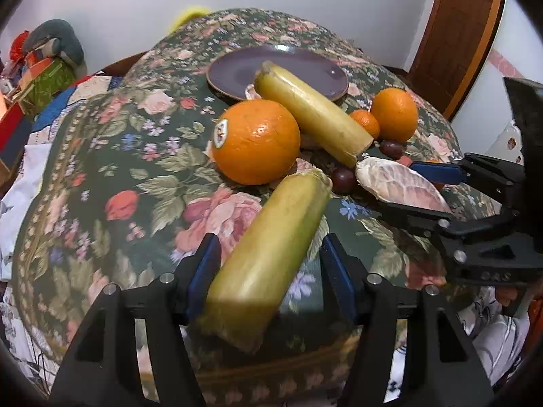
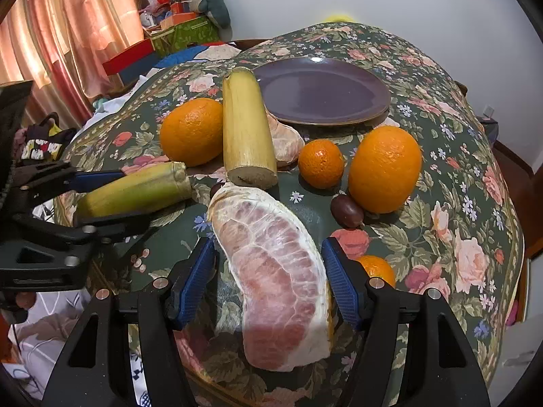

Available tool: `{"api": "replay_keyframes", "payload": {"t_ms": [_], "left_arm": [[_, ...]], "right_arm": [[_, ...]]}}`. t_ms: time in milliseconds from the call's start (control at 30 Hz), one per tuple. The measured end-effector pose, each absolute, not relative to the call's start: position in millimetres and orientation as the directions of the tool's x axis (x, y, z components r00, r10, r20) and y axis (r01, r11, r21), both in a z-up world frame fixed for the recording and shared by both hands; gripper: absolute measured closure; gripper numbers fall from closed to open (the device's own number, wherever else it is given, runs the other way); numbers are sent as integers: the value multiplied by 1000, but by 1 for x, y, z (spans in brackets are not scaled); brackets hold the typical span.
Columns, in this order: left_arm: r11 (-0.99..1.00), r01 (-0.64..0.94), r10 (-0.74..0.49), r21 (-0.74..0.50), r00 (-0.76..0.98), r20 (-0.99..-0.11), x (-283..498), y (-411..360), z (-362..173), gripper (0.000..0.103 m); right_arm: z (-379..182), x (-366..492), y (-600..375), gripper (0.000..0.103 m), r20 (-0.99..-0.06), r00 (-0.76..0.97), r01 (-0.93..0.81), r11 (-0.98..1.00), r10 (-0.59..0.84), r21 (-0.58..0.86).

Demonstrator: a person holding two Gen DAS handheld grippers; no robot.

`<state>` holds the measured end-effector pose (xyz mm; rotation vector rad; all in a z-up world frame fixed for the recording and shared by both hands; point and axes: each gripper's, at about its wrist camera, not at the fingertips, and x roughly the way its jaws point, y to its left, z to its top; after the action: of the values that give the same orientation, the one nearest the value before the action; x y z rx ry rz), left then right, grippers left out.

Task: Organize fruits
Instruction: 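Grasp the yellow-green stalk piece with the left tool while the right tool grasps a pink pomelo segment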

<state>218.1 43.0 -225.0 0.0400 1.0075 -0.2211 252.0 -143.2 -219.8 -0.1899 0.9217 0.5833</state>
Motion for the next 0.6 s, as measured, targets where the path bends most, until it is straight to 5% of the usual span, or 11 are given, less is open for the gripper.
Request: {"api": "replay_keyframes", "payload": {"t_ms": [167, 400, 600], "left_arm": [[976, 205, -171, -73, 516, -839, 227, 37, -230, 41], [975, 190, -198, -118, 495, -846, 213, 42, -223, 62], [974, 199, -194, -107, 489, -850, 205, 37, -220, 64]], "right_arm": [[-220, 252, -143, 44, -789, 480, -544, 836, 385, 77], [-217, 249, -149, 50, -780, 485, -522, 847, 395, 105], [-215, 247, -151, 53, -773, 490, -512, 851, 404, 120]]}}
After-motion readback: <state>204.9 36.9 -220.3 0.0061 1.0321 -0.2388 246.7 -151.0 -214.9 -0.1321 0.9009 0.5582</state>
